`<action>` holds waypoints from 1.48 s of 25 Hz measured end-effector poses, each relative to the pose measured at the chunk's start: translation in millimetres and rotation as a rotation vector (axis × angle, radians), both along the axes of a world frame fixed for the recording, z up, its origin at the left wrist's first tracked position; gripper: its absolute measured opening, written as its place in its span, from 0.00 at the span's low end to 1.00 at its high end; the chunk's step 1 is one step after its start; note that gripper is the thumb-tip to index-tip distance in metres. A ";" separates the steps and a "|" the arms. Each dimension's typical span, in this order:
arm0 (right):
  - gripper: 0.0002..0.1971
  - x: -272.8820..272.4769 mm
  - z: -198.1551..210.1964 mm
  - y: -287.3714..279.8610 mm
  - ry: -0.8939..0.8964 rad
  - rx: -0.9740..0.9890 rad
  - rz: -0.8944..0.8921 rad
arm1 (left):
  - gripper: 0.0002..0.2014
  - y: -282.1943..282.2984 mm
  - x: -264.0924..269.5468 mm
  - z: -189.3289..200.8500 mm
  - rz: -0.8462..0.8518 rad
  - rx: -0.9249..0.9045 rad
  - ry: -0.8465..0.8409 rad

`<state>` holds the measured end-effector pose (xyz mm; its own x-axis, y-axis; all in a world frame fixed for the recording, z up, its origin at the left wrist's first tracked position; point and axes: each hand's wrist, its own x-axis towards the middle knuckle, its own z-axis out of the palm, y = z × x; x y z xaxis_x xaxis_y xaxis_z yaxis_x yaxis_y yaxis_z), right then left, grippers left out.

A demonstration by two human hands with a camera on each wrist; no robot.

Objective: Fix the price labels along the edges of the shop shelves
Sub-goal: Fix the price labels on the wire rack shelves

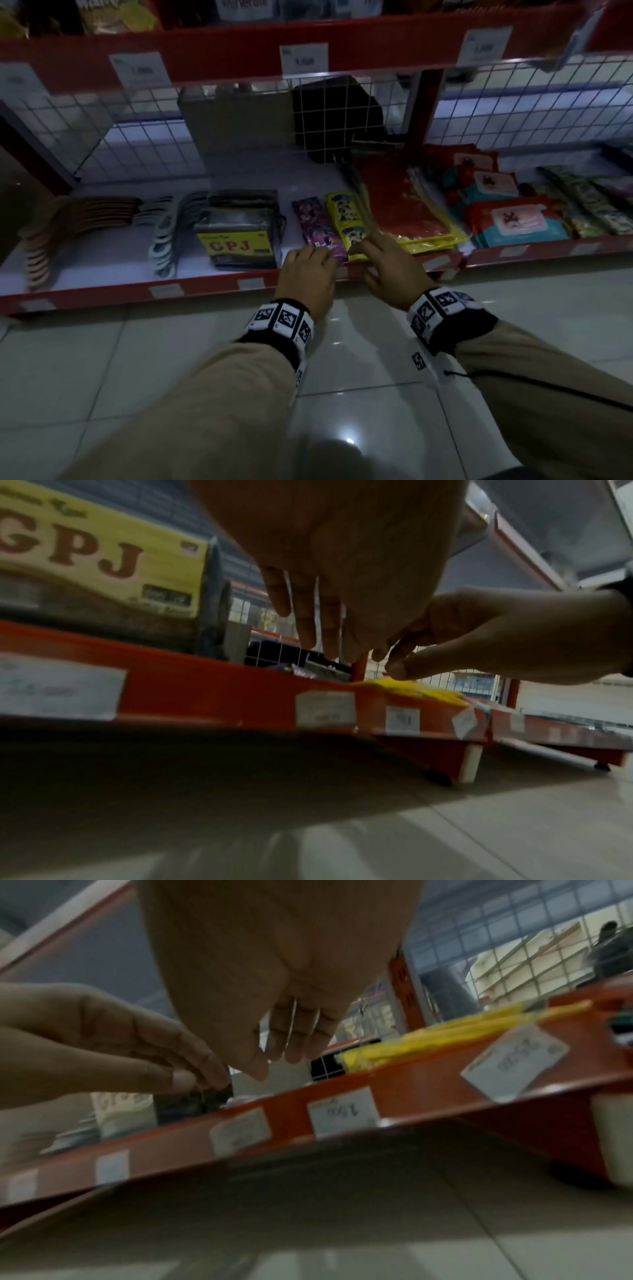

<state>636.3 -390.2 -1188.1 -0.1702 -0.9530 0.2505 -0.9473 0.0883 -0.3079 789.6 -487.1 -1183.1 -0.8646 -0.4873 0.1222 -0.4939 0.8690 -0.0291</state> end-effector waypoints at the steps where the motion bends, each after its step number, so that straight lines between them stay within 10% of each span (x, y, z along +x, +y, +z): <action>1: 0.19 7.1 -9.9 -0.6 -0.003 0.027 0.013 | 0.18 -0.5 6.7 -11.2 -0.004 0.026 -0.014; 16: 0.27 38.7 -51.3 3.6 0.286 0.031 -0.072 | 0.26 -5.8 40.3 -48.1 0.018 0.005 0.029; 37: 0.18 35.3 -51.2 -7.6 0.177 -0.184 -0.024 | 0.25 4.4 27.8 -48.2 0.128 0.092 0.080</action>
